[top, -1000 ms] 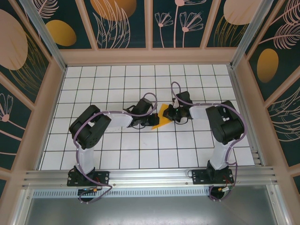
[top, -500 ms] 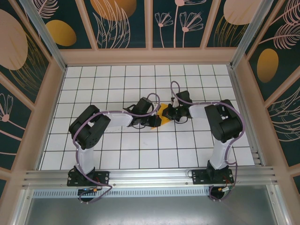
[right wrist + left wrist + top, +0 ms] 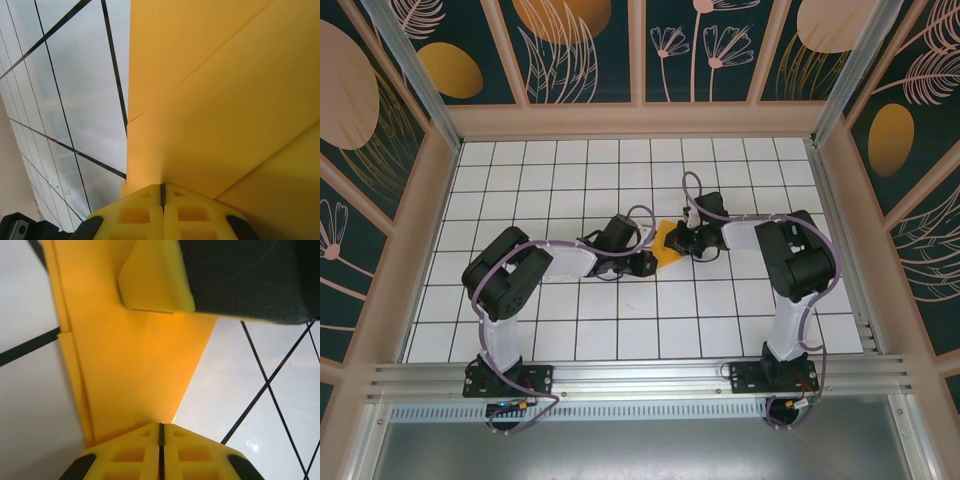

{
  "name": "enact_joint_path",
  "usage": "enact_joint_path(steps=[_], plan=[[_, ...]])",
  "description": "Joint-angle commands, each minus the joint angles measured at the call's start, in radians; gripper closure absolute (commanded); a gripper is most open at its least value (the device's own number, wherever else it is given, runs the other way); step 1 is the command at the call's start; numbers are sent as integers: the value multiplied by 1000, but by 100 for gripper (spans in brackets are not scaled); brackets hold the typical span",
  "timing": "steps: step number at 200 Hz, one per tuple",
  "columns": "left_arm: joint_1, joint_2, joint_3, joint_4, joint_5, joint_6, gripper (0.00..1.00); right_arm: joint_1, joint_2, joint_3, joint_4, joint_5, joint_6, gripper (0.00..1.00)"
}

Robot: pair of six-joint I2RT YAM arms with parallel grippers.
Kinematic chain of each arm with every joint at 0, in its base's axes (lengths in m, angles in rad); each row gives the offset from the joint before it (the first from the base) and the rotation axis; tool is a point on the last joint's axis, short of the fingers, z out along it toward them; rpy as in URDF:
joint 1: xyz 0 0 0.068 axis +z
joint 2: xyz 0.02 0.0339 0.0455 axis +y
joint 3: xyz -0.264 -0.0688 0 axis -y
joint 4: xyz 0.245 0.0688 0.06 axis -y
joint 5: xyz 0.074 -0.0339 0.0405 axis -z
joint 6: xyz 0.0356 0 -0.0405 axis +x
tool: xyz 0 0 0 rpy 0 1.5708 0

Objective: Fold a paper plane with a square sheet of paper (pick it up from the middle)
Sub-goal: Fourth fold the wing at the center of the table.

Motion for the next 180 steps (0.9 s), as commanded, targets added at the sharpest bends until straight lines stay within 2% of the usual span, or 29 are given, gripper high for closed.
enact_joint_path(steps=[1, 65, 122, 150, 180], plan=[[23, -39, -72, -17, 0, 16, 90, -1, 108, -34, -168, 151, -46, 98], [30, -98, -195, 19, 52, 15, 92, -6, 118, -30, -197, 168, -64, 98], [30, -157, -145, -53, 49, 77, 96, -7, 116, -28, -205, 173, -64, 98], [31, -222, -131, 36, 65, 29, 96, -7, 115, -27, -202, 173, -61, 98], [30, -195, -86, 103, 32, -26, 95, -8, 122, -26, -198, 170, -59, 98]])
